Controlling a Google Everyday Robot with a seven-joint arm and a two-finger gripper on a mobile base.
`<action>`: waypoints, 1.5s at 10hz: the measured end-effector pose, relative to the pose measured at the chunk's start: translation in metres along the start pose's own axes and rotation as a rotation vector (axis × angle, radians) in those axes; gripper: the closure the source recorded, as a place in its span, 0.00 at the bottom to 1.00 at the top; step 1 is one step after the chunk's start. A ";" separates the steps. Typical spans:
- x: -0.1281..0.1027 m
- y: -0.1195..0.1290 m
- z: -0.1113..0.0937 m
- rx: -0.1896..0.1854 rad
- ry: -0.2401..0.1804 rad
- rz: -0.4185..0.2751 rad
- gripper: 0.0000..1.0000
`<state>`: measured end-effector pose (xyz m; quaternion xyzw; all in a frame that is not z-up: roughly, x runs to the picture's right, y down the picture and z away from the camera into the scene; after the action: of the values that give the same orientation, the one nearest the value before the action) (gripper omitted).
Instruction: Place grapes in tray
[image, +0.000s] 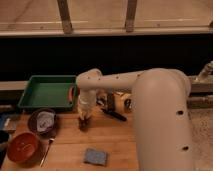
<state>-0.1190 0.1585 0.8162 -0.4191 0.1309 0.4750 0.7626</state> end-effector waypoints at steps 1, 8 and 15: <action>0.000 0.000 0.001 -0.004 0.000 -0.002 1.00; -0.001 -0.014 -0.069 -0.038 -0.161 0.010 1.00; -0.052 -0.035 -0.200 0.036 -0.361 -0.041 1.00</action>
<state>-0.0774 -0.0334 0.7422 -0.3159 -0.0084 0.5243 0.7907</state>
